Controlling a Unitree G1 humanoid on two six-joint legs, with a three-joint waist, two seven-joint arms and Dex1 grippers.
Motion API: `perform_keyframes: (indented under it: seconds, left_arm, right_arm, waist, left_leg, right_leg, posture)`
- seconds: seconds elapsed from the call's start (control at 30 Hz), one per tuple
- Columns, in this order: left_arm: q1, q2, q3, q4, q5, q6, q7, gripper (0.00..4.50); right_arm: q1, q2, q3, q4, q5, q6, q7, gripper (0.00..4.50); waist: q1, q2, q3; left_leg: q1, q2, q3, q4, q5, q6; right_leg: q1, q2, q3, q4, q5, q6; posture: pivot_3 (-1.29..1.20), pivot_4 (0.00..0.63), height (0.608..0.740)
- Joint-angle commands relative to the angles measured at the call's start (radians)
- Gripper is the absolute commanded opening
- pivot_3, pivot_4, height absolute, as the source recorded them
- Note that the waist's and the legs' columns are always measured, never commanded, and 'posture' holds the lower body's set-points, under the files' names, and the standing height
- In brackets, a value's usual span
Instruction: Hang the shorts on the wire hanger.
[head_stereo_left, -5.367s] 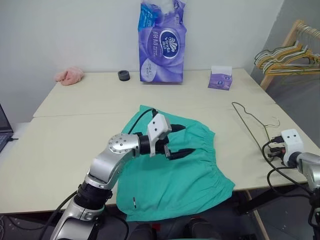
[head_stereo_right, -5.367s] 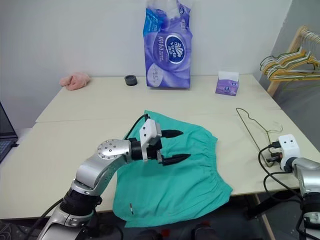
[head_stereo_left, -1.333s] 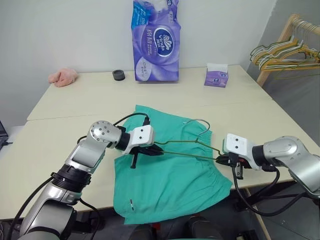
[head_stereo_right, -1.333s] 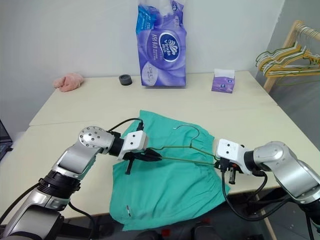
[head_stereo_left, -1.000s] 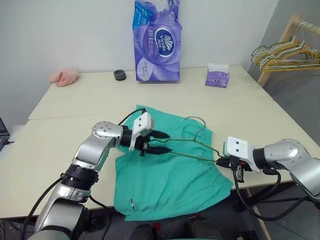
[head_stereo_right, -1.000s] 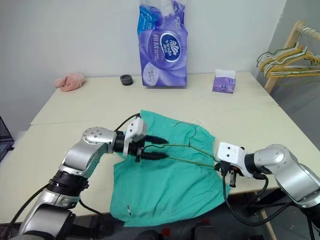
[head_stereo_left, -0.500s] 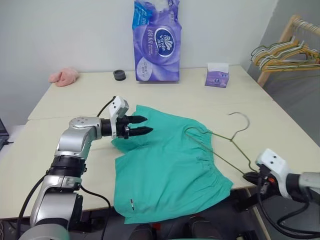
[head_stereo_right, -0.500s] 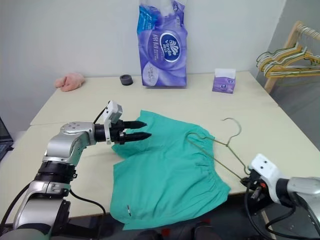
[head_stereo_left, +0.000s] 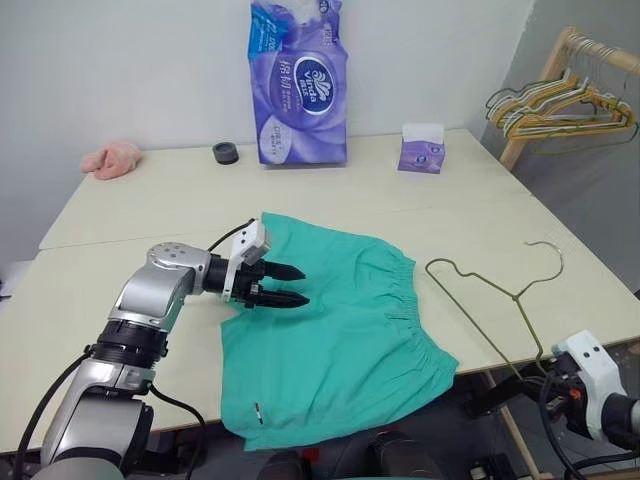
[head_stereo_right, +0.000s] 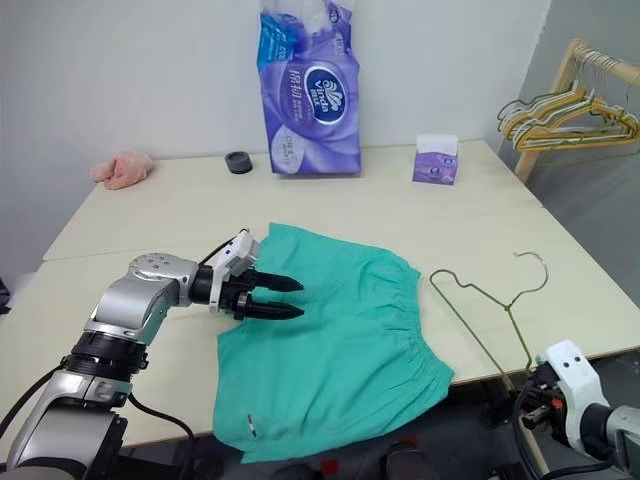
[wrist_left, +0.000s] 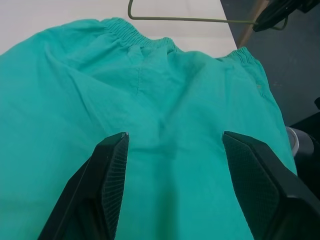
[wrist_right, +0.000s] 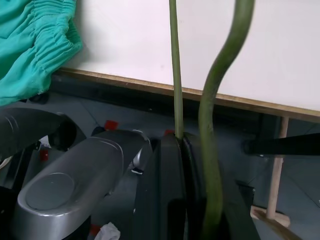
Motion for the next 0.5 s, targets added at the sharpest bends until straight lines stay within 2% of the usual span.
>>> perform_keyframes:
  seconds: [0.03, 0.3, 0.5]
  left_arm:
    - [-0.019, -0.007, -0.001, 0.002, 0.005, -0.030, -0.007, 3.15]
    - [-0.004, -0.012, 0.007, 0.018, 0.021, -0.063, -0.003, 3.15]
    - [0.006, -0.010, 0.016, 0.025, 0.026, -0.079, 0.008, 3.15]
  right_arm:
    - [-0.026, -0.025, 0.027, -0.042, 0.026, 0.008, -0.010, 0.00]
    - [-0.064, -0.085, 0.087, -0.056, 0.062, 0.017, -0.002, 0.00]
    - [-0.080, -0.179, 0.137, -0.114, 0.030, -0.033, 0.001, 0.00]
  waist:
    - [-0.003, 0.000, 0.000]
    - [-0.008, 0.000, 0.000]
    - [-0.008, 0.000, 0.000]
  left_leg:
    - [0.000, 0.000, 0.000, 0.000, 0.000, 0.000]
    - [0.000, 0.000, -0.001, 0.000, 0.000, 0.000]
    - [-0.001, 0.000, -0.001, 0.000, 0.000, 0.000]
  right_leg:
    - [0.000, 0.000, 0.000, 0.000, 0.000, 0.000]
    - [0.000, 0.000, 0.000, -0.001, 0.000, 0.000]
    - [0.000, 0.000, -0.001, -0.001, 0.000, 0.001]
  posture:
    - [-0.23, 0.063, 0.740]
    - [-0.21, 0.063, 0.740]
    - [-0.21, 0.065, 0.740]
